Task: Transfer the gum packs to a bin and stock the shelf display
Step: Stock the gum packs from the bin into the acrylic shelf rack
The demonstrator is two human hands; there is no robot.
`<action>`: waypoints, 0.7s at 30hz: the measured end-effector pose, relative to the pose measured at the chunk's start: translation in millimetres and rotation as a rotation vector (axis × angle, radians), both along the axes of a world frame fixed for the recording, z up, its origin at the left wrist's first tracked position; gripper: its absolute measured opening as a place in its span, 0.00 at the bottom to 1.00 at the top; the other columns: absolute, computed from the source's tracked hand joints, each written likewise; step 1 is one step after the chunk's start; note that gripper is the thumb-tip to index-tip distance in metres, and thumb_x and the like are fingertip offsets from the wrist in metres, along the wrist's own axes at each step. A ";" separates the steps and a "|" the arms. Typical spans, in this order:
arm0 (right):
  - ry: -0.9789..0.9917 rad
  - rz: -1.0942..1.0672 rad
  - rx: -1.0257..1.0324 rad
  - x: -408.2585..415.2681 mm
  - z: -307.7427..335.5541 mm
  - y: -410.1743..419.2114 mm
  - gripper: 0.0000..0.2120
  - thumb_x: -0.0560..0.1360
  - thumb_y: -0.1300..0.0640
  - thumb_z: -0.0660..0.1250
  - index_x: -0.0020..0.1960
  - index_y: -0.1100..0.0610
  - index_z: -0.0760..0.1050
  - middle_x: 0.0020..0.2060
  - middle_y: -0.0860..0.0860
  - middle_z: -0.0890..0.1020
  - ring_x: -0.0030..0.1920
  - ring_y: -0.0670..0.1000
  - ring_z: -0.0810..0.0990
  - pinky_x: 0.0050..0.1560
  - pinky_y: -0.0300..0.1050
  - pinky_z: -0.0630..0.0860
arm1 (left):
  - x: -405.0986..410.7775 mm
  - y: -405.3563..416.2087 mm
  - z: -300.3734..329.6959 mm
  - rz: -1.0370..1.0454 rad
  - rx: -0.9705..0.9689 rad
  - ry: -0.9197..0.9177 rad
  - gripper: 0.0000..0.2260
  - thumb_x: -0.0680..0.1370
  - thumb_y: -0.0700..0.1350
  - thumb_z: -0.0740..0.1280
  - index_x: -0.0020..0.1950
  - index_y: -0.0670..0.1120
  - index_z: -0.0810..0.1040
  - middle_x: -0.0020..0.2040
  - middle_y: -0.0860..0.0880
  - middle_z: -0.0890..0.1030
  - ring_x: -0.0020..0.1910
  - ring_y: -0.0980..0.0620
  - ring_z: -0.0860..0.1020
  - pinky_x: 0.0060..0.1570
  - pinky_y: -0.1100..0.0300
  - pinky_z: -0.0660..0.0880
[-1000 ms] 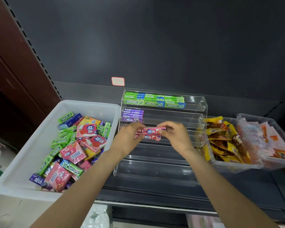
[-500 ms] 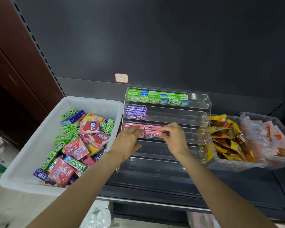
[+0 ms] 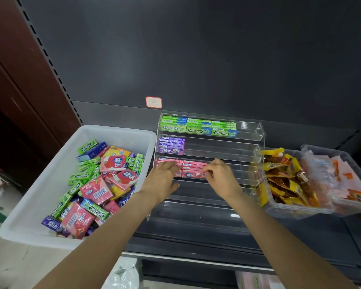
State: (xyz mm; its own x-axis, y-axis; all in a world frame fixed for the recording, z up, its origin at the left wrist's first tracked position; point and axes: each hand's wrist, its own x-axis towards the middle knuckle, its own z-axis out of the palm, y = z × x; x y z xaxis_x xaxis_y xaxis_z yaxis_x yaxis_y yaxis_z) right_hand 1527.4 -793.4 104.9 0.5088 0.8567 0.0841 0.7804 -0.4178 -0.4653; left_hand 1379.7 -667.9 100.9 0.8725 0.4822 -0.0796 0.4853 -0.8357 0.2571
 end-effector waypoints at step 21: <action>0.171 0.223 0.213 -170.5 25.4 102.7 0.11 0.77 0.59 0.64 0.57 0.56 0.78 0.53 0.51 0.77 0.55 0.48 0.75 0.55 0.39 0.68 | -185.0 84.7 34.0 0.413 0.150 -0.310 0.14 0.76 0.43 0.66 0.61 0.44 0.76 0.56 0.43 0.77 0.55 0.39 0.74 0.51 0.48 0.73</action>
